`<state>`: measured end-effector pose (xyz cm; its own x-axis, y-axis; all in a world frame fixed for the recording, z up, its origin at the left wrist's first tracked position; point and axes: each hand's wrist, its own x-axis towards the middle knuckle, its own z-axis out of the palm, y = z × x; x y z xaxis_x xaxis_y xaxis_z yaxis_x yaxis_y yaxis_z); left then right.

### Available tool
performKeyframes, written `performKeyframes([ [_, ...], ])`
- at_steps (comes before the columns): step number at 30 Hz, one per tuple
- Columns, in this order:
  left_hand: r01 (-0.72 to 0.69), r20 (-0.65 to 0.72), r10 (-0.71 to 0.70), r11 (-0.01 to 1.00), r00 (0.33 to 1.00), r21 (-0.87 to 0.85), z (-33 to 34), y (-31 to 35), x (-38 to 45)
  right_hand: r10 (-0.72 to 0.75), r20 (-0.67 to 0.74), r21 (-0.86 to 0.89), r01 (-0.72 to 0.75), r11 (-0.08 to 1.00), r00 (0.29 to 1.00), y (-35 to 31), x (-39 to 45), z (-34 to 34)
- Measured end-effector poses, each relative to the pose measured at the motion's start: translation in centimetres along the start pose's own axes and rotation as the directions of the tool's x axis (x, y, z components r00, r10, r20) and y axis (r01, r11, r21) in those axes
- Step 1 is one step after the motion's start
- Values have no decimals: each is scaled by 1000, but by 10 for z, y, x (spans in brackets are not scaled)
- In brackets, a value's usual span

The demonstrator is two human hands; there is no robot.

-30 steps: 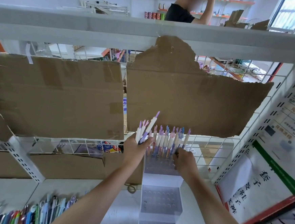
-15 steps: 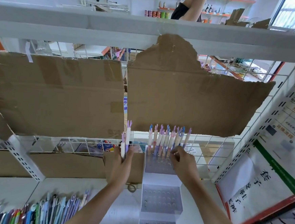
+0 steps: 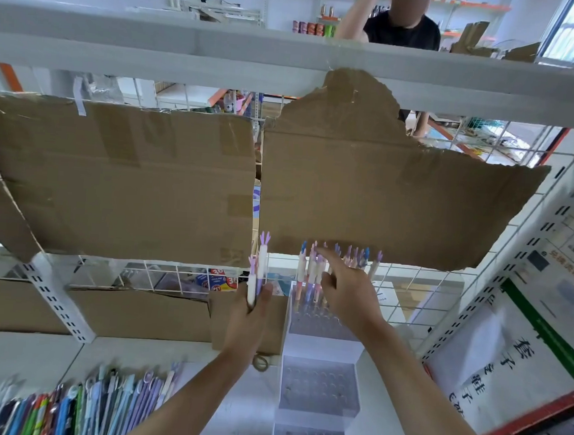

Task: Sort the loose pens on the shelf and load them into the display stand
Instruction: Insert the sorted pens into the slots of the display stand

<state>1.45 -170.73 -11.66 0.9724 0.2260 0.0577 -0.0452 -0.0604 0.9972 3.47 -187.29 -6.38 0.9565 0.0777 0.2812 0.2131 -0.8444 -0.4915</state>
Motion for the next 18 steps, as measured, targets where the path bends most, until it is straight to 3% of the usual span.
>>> performKeyframes([
  [6, -35, 49, 34, 999, 998, 14, -1, 2, -5, 4, -31, 16, -4, 1000, 1000, -1, 0, -3],
  [10, 54, 157, -31, 988, 987, -147, -4, 7, -15, 77, -53, 115, -71, 991, 996, -5, -6, -7],
  [12, 166, 250, -112, 964, 962, -207, -3, 4, -21, 85, 24, 260, -88, 962, 996, -7, -16, -7],
  [15, 181, 391, -110, 972, 914, -150, 1, -4, -30, 91, 273, 544, -232, 806, 958, -11, -34, -1],
  [18, 139, 492, -96, 989, 865, -50, 7, -6, -40, 123, 361, 594, -329, 734, 925, -7, -45, 10],
])
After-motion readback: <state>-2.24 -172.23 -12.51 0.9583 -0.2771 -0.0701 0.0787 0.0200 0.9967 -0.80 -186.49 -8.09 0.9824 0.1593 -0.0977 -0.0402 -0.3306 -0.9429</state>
